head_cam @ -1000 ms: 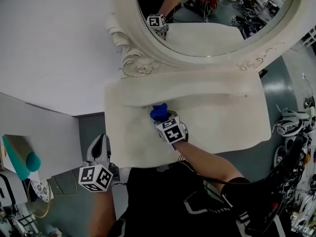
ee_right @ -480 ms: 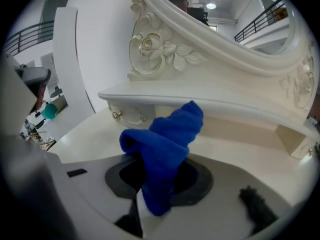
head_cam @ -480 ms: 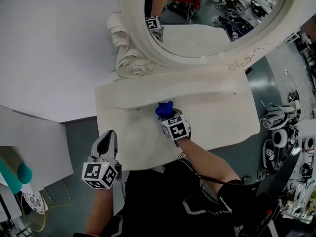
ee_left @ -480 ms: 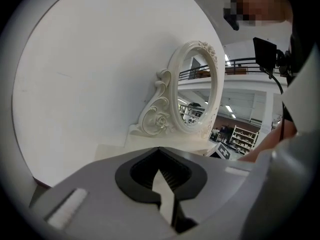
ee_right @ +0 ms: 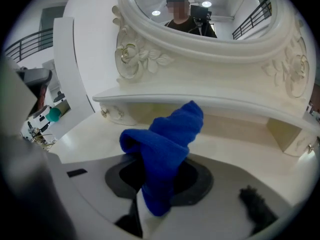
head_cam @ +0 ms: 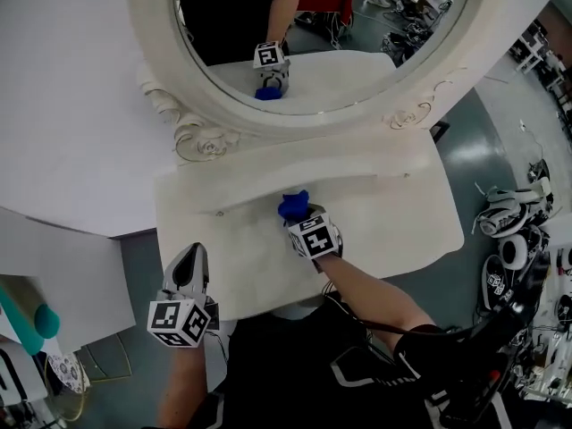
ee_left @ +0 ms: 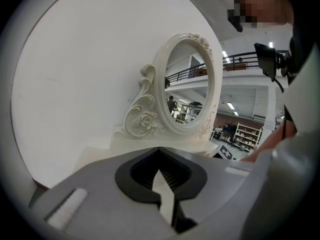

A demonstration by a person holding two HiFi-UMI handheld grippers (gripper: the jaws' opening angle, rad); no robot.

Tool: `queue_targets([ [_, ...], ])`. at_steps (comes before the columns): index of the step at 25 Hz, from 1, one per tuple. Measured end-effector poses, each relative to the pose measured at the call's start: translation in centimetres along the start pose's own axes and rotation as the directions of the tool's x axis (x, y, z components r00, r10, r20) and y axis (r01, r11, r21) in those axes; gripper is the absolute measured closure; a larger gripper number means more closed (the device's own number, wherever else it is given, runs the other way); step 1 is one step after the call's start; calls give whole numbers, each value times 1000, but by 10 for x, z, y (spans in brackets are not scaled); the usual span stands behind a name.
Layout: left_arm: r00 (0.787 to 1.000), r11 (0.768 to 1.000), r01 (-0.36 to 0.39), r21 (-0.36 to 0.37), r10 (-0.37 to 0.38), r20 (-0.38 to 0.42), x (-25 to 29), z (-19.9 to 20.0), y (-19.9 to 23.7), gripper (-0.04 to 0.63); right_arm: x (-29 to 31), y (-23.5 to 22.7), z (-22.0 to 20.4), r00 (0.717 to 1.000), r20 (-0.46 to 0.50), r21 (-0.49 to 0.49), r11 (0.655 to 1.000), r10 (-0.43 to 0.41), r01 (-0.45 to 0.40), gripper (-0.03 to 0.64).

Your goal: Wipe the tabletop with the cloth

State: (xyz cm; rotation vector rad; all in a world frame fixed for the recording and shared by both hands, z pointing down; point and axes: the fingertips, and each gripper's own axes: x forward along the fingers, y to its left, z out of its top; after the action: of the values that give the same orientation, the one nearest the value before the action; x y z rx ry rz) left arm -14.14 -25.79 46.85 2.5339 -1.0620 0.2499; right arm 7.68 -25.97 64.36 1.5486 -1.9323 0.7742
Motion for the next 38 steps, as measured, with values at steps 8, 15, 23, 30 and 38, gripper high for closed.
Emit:
queue_targets([
  [8,1000,1000,-19,10,19,-14,24,-5,-59,586,-27,-51,-17,1000,16,28,999,20,-20,495],
  [15,1000,1000,12,29,-11,-19,51,-8,-101,587,-43,-97,-30,1000,22,51,999,3,-4,495],
  [23,997,995,71,72,-70,-21,78,-7,-149,586,-66,-142,-46,999,23,68,997,-23,21,495],
  [30,997,994,71,88,-69,-25,92,-9,-180,586,-83,-180,-59,999,23,79,996,-38,36,495],
  [38,997,993,76,92,-72,-40,106,-15,-215,586,-102,-233,-71,997,29,104,992,-72,69,495],
])
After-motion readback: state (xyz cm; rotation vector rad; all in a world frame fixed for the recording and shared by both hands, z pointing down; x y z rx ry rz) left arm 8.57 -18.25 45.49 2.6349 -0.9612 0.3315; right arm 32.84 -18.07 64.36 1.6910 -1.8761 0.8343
